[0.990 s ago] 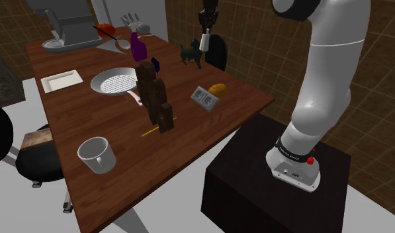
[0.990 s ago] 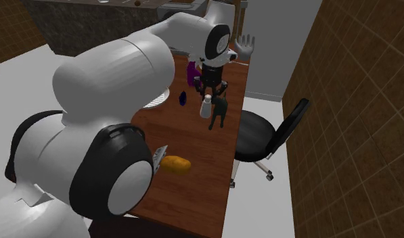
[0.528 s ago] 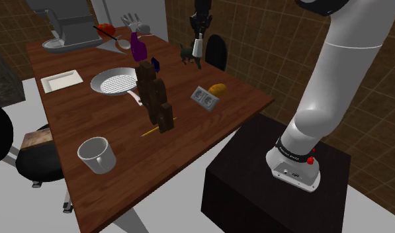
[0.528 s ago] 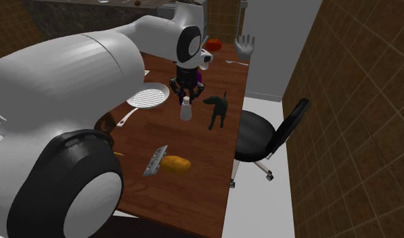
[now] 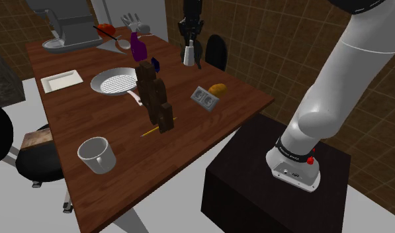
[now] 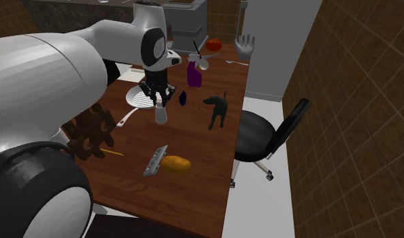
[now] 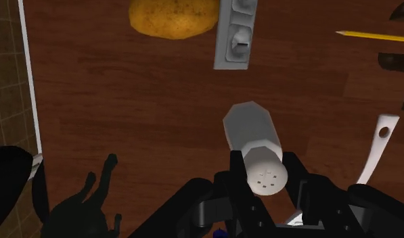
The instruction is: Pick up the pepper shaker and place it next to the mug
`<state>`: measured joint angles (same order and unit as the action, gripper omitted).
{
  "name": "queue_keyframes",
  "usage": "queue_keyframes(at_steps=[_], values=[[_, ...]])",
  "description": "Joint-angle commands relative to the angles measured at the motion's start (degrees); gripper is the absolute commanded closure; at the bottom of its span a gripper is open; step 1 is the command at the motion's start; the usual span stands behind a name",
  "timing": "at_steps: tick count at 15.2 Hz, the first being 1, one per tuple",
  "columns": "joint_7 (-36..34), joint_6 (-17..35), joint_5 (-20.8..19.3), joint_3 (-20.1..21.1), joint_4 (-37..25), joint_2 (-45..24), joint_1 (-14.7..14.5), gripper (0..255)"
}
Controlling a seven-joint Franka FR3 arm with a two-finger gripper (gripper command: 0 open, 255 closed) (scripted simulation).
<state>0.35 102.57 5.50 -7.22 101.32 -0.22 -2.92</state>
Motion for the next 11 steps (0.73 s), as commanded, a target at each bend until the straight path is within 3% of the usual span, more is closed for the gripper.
queue_keyframes(at_steps=[1,11], values=[[-2.69,0.82,-0.18,1.32,1.78,1.23,-1.33,255],[-16.21,2.85,-0.4,8.49,6.17,4.79,-7.76,255]])
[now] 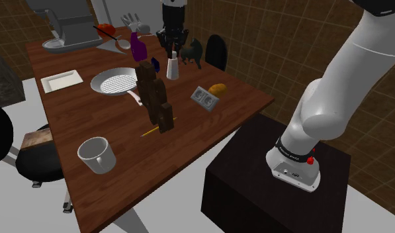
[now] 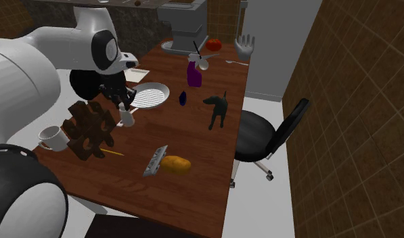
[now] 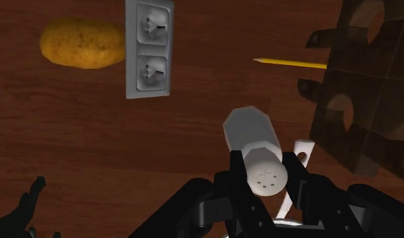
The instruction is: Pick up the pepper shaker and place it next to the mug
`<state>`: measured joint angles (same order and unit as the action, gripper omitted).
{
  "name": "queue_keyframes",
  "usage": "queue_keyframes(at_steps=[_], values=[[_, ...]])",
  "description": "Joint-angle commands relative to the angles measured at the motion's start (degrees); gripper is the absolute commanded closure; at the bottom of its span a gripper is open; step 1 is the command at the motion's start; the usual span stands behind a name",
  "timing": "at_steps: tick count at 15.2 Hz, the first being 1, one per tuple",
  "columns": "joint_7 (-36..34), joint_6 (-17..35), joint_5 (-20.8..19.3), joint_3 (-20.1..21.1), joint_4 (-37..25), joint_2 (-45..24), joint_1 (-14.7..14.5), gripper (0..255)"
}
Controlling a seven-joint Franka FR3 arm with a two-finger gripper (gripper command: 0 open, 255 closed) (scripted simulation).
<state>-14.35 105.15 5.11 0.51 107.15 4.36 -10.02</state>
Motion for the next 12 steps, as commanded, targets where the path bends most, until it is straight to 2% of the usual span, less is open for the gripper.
queue_keyframes(at_steps=[1,12], values=[[-2.87,0.41,-0.01,1.51,0.41,0.26,-1.29,255],[-18.13,1.22,-0.8,9.61,-3.22,-3.01,-8.26,255]])
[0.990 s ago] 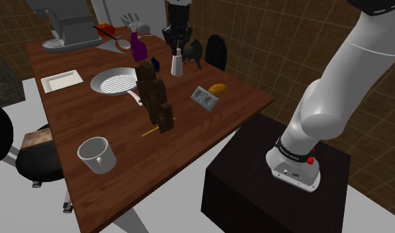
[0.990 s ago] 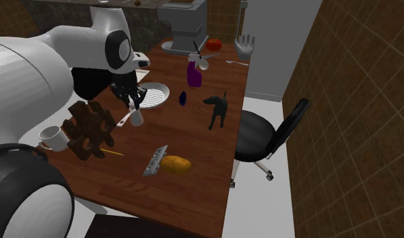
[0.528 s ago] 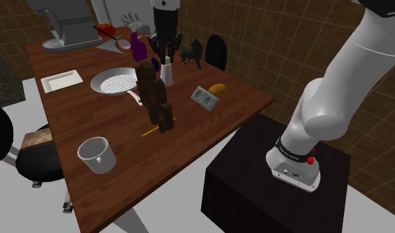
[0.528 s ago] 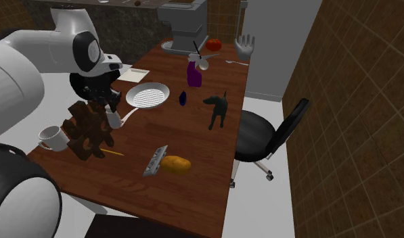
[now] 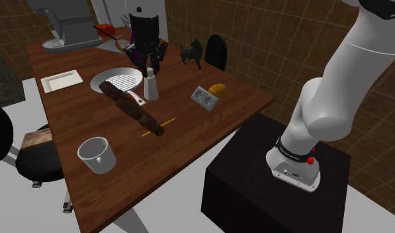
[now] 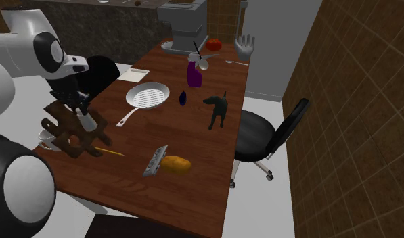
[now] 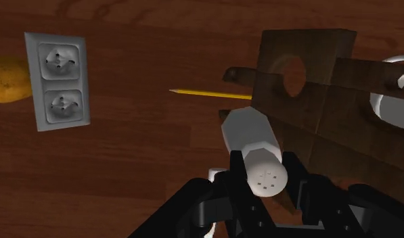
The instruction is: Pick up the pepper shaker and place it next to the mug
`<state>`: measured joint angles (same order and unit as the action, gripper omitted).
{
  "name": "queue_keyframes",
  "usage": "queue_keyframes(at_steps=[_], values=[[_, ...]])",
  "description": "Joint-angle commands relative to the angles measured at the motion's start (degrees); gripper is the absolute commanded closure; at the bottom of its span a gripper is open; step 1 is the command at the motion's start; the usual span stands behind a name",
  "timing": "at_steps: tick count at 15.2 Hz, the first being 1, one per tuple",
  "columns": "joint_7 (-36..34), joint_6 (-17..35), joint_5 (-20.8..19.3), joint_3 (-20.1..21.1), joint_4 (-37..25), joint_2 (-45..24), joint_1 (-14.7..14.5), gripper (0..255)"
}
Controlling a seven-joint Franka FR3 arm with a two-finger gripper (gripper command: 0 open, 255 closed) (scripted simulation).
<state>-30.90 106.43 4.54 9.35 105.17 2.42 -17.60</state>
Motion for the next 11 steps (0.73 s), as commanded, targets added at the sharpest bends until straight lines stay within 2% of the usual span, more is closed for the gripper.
queue_keyframes(at_steps=[1,11], values=[[-2.99,-0.07,-0.44,1.48,-1.99,-1.71,-1.32,255],[-17.15,-1.63,-4.33,7.6,-13.61,-11.37,-8.68,255]])
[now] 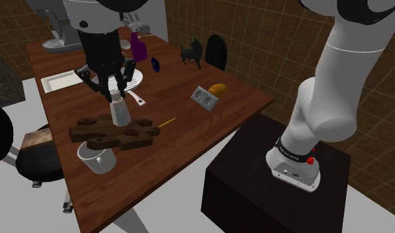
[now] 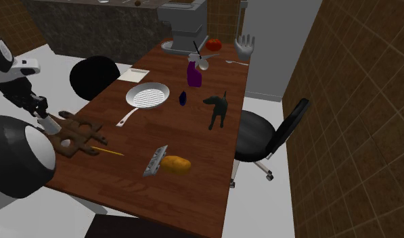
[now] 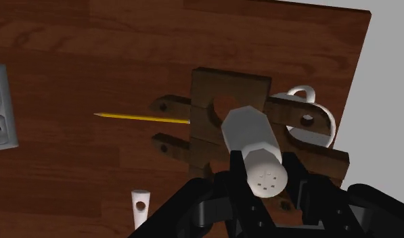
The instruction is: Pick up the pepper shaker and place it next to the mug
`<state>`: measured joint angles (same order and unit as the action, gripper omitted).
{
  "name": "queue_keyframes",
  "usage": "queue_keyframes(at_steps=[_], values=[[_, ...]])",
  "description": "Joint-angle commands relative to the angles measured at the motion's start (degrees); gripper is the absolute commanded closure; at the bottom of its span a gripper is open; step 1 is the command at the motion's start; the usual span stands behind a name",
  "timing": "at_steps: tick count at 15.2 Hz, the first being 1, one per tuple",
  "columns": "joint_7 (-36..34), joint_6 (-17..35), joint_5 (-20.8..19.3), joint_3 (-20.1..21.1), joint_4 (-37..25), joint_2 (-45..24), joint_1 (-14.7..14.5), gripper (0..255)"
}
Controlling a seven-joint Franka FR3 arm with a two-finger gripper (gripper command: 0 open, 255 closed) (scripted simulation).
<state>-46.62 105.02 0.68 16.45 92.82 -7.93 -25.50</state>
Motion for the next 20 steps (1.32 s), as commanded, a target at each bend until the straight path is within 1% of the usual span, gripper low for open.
queue_keyframes(at_steps=[1,2,11,20], values=[[-2.82,-0.58,-1.04,0.99,-2.9,-2.32,-1.65,255],[-4.08,-0.95,-1.61,1.43,-4.5,-3.57,-2.46,255],[-3.91,5.94,-1.62,1.26,2.29,-3.68,-2.35,255],[-3.97,12.5,-2.01,1.13,7.73,-4.86,-2.36,255]])
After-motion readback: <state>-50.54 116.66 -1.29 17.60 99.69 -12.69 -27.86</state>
